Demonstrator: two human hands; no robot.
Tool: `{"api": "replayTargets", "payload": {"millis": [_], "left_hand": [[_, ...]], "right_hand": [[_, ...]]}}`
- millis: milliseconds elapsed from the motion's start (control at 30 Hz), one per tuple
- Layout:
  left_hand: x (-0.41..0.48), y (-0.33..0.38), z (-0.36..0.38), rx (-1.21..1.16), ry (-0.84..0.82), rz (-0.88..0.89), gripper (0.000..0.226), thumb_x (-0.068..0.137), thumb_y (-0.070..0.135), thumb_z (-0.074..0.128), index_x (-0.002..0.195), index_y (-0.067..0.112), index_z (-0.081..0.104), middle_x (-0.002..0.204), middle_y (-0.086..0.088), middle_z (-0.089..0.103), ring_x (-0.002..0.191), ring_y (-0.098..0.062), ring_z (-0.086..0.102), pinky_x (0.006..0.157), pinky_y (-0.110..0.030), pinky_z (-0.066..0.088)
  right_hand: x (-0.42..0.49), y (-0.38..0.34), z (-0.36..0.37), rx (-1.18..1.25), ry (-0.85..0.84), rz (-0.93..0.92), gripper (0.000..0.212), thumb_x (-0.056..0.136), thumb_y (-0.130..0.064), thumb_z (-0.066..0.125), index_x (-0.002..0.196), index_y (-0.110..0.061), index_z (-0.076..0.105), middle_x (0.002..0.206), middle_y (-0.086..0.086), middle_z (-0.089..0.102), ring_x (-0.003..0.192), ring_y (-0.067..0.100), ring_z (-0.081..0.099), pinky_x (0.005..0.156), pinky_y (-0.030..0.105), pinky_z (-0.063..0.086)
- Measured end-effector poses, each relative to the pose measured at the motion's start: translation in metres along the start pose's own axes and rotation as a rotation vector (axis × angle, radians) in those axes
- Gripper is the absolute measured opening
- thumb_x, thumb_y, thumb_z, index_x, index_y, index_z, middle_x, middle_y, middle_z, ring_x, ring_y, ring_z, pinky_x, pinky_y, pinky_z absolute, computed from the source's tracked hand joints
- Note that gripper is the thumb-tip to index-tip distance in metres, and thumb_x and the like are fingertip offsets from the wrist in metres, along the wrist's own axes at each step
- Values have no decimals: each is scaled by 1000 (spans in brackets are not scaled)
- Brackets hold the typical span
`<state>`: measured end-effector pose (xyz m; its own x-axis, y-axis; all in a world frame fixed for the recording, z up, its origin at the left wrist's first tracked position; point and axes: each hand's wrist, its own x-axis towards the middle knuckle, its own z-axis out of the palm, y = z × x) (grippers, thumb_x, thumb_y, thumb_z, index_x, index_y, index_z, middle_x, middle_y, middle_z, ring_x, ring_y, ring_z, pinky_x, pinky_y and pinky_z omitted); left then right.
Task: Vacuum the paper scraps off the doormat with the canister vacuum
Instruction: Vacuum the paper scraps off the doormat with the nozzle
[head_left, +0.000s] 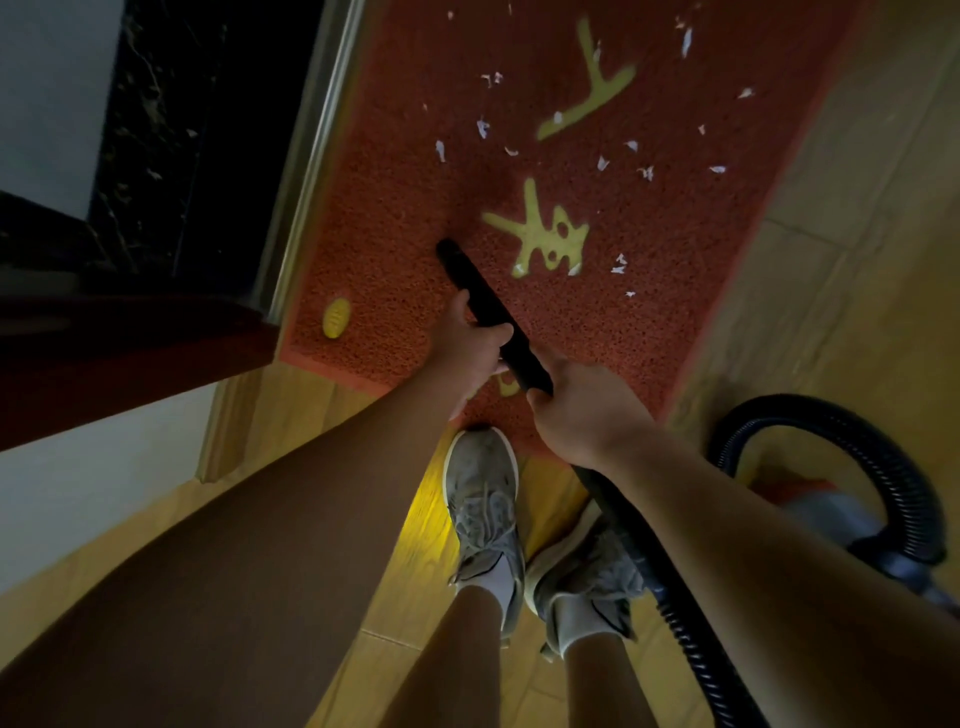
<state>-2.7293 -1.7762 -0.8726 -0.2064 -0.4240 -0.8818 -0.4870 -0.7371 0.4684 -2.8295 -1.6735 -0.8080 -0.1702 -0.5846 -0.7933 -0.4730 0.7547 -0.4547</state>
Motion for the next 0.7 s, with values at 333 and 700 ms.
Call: {"api": "replayTargets", "payload": {"millis": [333, 700], "left_hand": [[-5, -8, 23, 44, -31, -29, 78, 96, 4, 64, 159, 22, 23, 147, -17, 47, 117, -31, 62, 62, -23, 61], [-16, -27, 51, 93, -77, -43, 81, 95, 4, 65, 159, 24, 21, 152, -14, 43, 123, -30, 58, 66, -25, 61]], "right_hand": [[-19, 19, -4, 20, 13, 62, 57, 99, -27, 45, 151, -40, 30, 84, -1, 62, 79, 26, 64, 68, 37, 55], [-42, 50, 6, 87, 30, 129, 59, 100, -27, 43, 154, -42, 25, 83, 2, 66, 74, 25, 66, 59, 31, 49]]}}
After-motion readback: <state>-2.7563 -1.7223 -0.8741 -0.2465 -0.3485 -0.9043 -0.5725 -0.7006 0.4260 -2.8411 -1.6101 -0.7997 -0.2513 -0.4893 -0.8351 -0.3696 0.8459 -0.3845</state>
